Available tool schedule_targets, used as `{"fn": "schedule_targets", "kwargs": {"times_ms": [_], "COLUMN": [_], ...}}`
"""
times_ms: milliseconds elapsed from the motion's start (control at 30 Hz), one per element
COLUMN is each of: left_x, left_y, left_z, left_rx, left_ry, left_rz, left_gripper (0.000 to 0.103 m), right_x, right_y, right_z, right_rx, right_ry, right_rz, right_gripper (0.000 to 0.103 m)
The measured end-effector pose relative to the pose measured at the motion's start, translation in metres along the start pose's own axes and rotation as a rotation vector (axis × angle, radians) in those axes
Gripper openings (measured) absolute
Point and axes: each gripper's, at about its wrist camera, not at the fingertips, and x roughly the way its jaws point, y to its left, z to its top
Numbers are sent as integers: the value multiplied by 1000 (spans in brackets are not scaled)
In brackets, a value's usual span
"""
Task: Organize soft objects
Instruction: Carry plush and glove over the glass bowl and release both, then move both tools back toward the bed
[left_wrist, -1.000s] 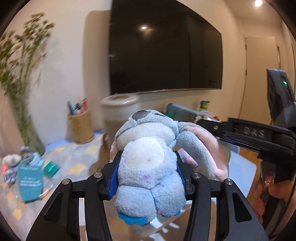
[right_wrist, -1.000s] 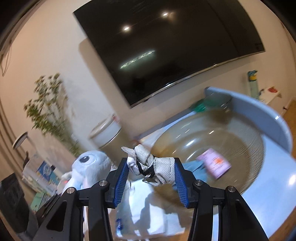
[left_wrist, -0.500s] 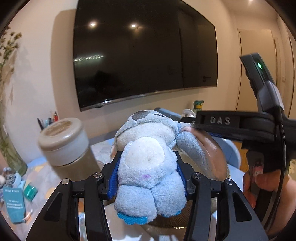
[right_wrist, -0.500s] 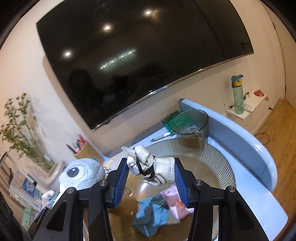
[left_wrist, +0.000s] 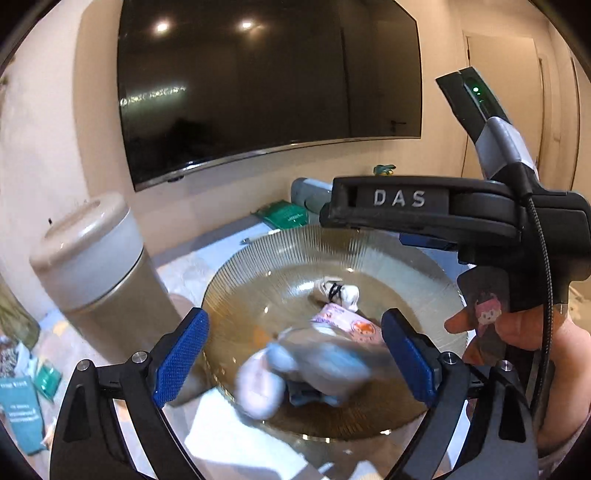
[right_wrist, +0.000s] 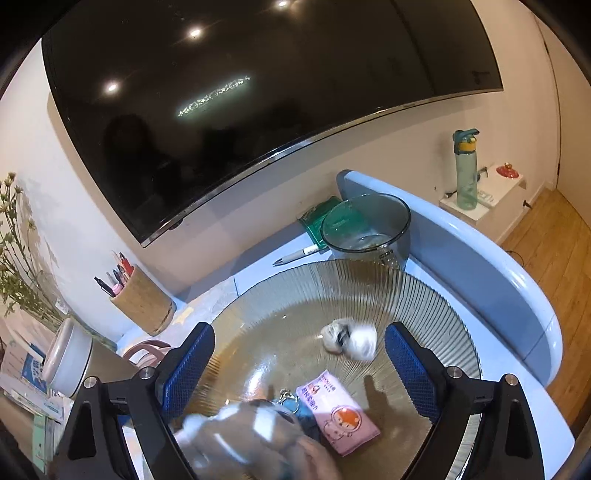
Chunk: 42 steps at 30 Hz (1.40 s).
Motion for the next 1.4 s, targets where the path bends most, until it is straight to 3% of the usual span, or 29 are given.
{"fn": "schedule_targets", "kwargs": {"times_ms": [267, 800, 1133, 1400], "left_x": [-17, -69, -97, -109], "left_y": [8, 81, 166, 262], "left_z": [-15, -55, -82, -112], "left_rx": [-18, -88, -137, -235], "left_ry": [27, 81, 83, 121], "left_rz": [-64, -39, 74, 253], "left_gripper": [94, 94, 95, 95], "right_x": [-10, -46, -29, 0], "right_y": [12, 56, 122, 214], "right_z": [-16, -85, -129, -155], "right_rx": [5, 62, 48, -80], "right_ry": [17, 16, 51, 100], "right_rz": [1, 13, 92, 167], "right_gripper": [93, 94, 94, 94]}}
